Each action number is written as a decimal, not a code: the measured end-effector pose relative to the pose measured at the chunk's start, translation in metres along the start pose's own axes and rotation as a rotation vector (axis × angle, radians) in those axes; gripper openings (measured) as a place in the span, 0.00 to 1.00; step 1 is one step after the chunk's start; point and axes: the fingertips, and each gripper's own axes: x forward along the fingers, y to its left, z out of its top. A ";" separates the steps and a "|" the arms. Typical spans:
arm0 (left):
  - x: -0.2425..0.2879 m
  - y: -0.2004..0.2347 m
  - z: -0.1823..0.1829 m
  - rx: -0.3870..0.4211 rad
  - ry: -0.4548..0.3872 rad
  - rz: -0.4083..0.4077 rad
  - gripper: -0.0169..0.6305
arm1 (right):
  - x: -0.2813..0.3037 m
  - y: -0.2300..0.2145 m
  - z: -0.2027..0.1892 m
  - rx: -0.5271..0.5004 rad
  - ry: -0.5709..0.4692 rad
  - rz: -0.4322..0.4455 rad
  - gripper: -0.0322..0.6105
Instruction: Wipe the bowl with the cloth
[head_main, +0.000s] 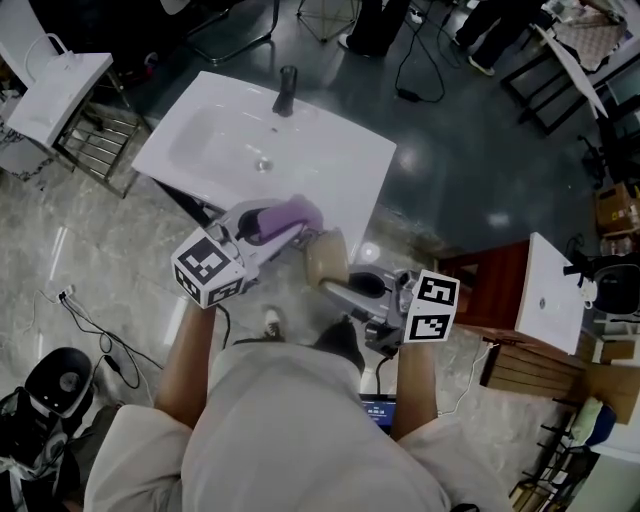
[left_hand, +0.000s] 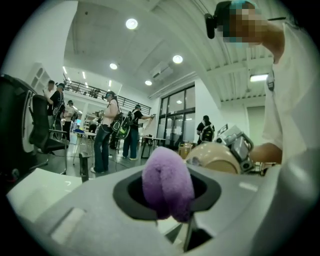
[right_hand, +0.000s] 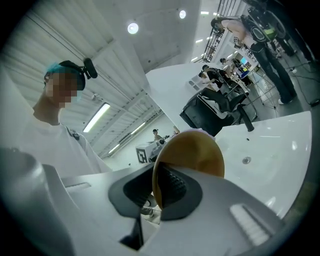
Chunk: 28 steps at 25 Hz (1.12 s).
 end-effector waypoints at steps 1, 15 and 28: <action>-0.002 0.001 -0.004 0.009 0.013 0.010 0.20 | -0.001 0.001 0.004 0.004 -0.023 0.003 0.08; -0.006 -0.055 -0.037 0.026 0.106 -0.068 0.20 | 0.000 -0.018 0.046 0.031 -0.215 -0.132 0.07; -0.020 -0.048 0.007 0.099 0.034 0.011 0.20 | 0.009 -0.042 0.017 -0.040 -0.056 -0.303 0.07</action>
